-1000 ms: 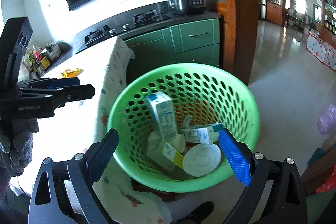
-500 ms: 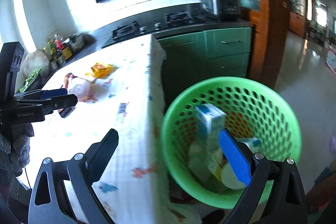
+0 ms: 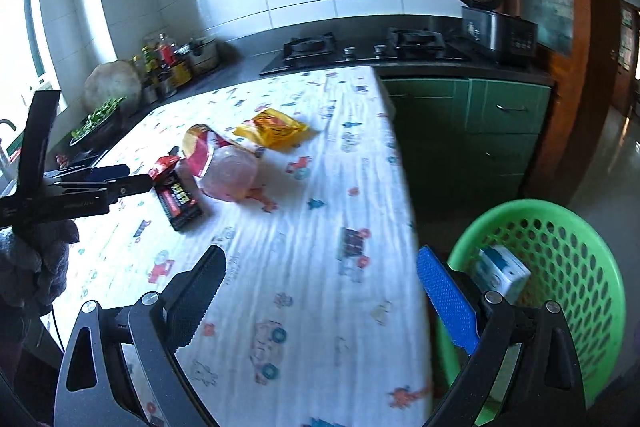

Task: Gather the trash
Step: 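Move both tools back to the table toward the orange snack packet, then grasp the orange snack packet with the left gripper and lift it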

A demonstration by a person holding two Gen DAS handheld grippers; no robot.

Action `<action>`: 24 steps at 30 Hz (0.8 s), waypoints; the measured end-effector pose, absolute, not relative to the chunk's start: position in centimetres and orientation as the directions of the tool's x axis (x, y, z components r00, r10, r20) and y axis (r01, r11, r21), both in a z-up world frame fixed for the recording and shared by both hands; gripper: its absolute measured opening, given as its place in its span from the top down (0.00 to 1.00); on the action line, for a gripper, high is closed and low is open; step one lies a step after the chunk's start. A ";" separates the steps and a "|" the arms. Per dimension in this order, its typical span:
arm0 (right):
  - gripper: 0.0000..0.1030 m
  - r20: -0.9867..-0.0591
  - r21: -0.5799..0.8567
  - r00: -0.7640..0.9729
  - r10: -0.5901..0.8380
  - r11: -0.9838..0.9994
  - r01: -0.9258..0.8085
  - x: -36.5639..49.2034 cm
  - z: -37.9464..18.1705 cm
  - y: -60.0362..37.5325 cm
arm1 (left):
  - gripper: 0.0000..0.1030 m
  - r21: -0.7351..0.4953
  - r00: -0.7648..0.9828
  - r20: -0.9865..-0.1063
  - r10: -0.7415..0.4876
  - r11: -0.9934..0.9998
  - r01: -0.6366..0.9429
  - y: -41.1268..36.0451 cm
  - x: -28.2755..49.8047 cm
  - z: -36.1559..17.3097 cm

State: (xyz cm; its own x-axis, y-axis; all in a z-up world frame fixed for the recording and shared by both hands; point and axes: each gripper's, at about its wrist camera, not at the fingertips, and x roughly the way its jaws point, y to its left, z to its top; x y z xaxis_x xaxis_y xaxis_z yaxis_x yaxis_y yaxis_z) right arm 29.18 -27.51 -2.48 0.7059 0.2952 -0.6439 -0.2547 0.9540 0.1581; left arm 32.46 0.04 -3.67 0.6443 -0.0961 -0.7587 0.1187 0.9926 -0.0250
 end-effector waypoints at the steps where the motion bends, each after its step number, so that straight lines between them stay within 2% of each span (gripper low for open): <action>1: 0.10 -0.643 0.156 0.705 0.299 0.952 -0.262 29.4 -2.4 -27.0 | 0.30 -0.039 0.639 -0.763 -0.096 0.994 0.102 0.8 32.6 -3.9; 11: 0.10 -0.658 0.144 0.669 0.345 0.930 -0.338 32.3 -2.6 -22.8 | 0.30 -0.233 0.604 -0.780 -0.165 0.972 -0.035 6.9 33.6 -5.1; 24: 0.10 -0.673 0.161 0.642 0.368 0.920 -0.358 33.8 -4.0 -21.8 | 0.41 -0.410 0.549 -0.793 -0.264 0.898 -0.159 8.4 36.6 -7.8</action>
